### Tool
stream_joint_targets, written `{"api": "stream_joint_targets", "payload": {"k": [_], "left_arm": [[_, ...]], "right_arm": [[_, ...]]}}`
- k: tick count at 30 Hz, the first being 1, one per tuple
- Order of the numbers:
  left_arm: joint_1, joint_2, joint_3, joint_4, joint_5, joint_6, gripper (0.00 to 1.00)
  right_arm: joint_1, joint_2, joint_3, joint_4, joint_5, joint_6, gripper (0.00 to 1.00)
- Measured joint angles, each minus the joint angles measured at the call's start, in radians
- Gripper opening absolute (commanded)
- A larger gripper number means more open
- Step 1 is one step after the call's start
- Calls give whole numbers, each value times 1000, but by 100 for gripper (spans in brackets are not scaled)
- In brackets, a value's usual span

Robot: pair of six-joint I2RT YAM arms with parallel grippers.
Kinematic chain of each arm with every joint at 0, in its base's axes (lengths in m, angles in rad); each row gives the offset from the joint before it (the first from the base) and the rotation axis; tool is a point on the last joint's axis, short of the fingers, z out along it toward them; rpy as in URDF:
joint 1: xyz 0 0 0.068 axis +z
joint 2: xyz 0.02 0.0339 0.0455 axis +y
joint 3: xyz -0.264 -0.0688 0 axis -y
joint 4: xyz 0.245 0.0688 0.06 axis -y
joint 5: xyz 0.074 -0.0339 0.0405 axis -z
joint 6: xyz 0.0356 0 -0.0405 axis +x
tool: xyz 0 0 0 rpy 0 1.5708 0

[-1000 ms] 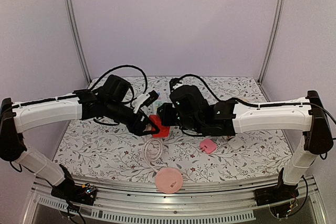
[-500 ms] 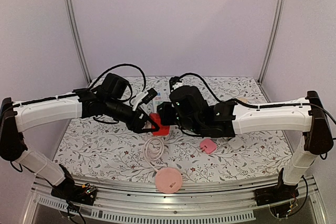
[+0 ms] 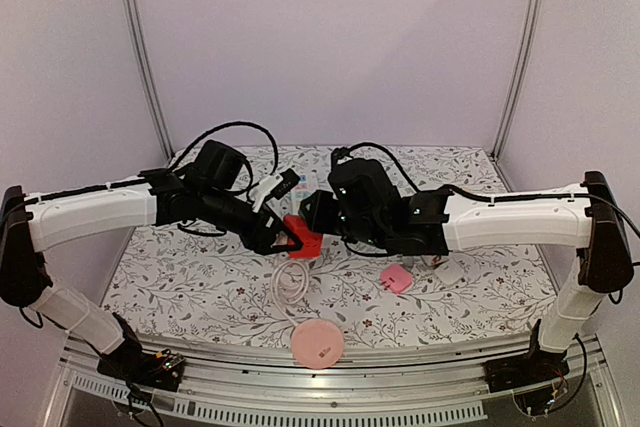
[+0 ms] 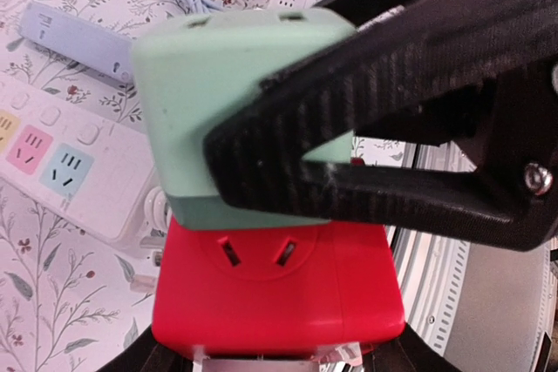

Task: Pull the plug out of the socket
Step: Remove the plug from the socket.

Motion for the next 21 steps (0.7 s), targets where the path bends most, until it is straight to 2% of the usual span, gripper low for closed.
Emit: {"api": "stream_joint_targets", "payload": {"k": [13,21], "left_arm": [[-9,0,0,-7,-26,1,31],[32,0,0,-5,52,-27,31]], "right_arm": [[-11,1,-3,-3,-35,39,0],[-9,1,-16,46,-39,15,0]]}}
